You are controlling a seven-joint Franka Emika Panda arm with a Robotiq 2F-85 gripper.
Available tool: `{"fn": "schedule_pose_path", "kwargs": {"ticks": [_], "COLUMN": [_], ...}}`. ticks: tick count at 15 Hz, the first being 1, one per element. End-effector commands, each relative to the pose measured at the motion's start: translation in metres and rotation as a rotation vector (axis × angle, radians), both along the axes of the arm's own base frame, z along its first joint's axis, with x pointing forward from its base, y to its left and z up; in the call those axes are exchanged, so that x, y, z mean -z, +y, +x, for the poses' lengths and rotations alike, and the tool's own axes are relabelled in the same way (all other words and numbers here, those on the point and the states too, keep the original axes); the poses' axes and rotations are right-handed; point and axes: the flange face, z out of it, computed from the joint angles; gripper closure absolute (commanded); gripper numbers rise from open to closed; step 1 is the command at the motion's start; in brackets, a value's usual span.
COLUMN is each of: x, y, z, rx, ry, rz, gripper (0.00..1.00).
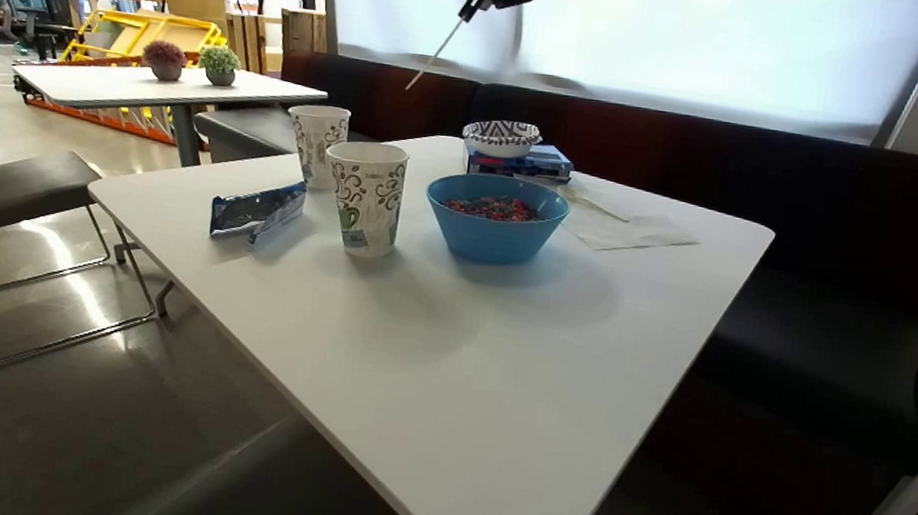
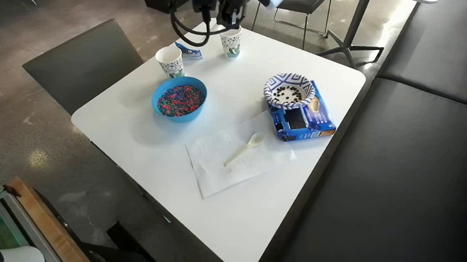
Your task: Take the knife out of the cup then the pour the beans in the cup into the striped bowl
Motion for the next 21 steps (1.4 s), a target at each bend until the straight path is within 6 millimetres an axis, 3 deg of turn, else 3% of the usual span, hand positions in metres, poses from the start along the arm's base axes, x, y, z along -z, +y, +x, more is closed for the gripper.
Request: {"fn": "schedule_pose_path", "kwargs": {"ticks": [1, 3, 5, 6, 8, 14, 21], "x": [0.016, 0.033, 0.052, 0.034, 0.051, 0.050, 0.051], "y": [-0.080, -0.124, -0.161, -0.147, -0.167, -0.161, -0.191], "z": [-0.012, -0.022, -0.016, -0.033, -0.030, -0.019, -0.050], "rx": [0.064, 0.143, 0.264, 0.184, 0.235, 0.241, 0.133], "ry": [0.115, 0.174, 0.133, 0.139, 0.135, 0.135, 0.327], "rz": [0.139, 0.148, 0.069, 0.098, 0.070, 0.064, 0.082], "gripper": [0.99, 0.99, 0.99, 0.96, 0.96, 0.99, 0.99]}}
